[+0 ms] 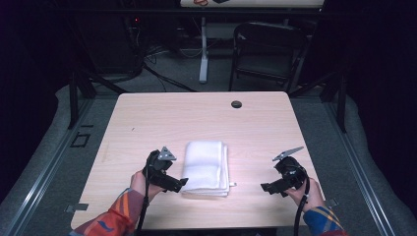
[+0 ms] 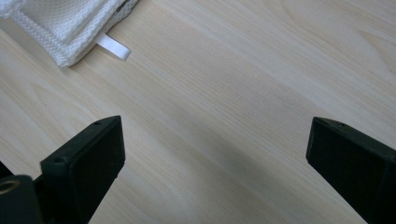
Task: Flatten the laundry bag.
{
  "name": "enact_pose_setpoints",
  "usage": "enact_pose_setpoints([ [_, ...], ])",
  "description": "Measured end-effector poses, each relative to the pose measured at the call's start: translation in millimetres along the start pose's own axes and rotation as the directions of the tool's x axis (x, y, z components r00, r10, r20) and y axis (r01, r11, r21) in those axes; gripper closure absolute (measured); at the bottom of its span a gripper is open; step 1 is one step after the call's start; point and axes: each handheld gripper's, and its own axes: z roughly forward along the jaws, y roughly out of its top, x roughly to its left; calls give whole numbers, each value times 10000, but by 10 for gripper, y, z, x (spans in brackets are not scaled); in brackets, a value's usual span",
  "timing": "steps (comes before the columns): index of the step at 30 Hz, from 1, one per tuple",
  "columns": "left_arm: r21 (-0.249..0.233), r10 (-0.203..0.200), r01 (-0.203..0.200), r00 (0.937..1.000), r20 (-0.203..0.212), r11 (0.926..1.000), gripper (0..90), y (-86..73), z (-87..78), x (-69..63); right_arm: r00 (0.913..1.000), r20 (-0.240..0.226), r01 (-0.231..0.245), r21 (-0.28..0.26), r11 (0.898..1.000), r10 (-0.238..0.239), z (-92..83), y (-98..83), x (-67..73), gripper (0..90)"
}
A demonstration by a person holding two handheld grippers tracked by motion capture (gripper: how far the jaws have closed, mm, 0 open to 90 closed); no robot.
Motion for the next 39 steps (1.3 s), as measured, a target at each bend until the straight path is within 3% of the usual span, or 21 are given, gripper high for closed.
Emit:
enact_pose_setpoints([
  [9,173,487,-494,9981,383,9986,0,78,150,-143,9999,-88,145,94,9999,-144,12,20,29,50],
  [16,118,956,-970,9912,915,9952,32,153,258,-306,9997,-209,99,80,9999,-98,19,18,44,78],
  [25,483,1513,-1562,9842,920,9865,75,222,425,-459,9993,-364,117,192,9997,-110,26,18,45,103],
  [33,567,1930,-1989,9765,958,9784,134,274,539,-518,9988,-432,233,332,9992,-218,35,23,62,127],
  [38,943,2148,-2238,9719,965,9701,167,289,655,-559,9986,-512,108,162,9998,-100,47,17,76,145],
  [39,1004,2167,-2262,9714,973,9689,179,289,676,-564,9982,-517,319,337,9989,-302,38,25,69,145],
])
